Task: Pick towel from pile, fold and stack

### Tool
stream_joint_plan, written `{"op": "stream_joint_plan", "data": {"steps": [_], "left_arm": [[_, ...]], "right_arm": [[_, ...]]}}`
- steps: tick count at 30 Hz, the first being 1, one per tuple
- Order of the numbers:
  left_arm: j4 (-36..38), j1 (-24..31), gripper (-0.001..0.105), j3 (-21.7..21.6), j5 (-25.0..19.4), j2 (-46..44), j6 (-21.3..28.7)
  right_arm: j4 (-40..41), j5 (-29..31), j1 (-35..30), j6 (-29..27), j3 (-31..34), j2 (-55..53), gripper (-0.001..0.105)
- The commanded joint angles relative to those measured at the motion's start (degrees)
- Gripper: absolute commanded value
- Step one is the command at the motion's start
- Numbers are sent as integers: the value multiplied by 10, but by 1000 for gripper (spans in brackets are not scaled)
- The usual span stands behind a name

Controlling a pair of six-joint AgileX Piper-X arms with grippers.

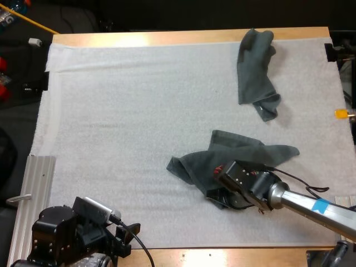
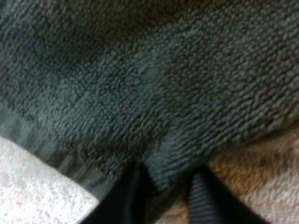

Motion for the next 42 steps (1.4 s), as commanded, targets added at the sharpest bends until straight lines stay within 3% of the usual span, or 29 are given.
{"op": "stream_joint_plan", "data": {"steps": [1,3,11,19,22,29,35,42], "left_arm": [[3,-2,66,-1,3,2,-1],[3,-2,66,-1,3,2,-1],[3,-2,66,-1,3,2,1],[-2,-2,66,-1,3,2,38],[-15,-5,66,-1,3,2,50],[-36,-61,66,-1,3,43,58],[-75,-118,66,-1,3,136,58],[-151,-133,66,-1,8,267,60]], "right_arm": [[-9,-6,0,-11,2,9,5],[-9,-4,0,-23,2,9,0],[32,6,0,-70,1,-16,0],[226,111,0,-187,1,-100,0],[277,141,0,-204,1,-126,0],[341,147,0,-211,2,-146,0],[372,139,0,-210,2,-146,0],[362,109,0,-161,2,-174,0]]}}
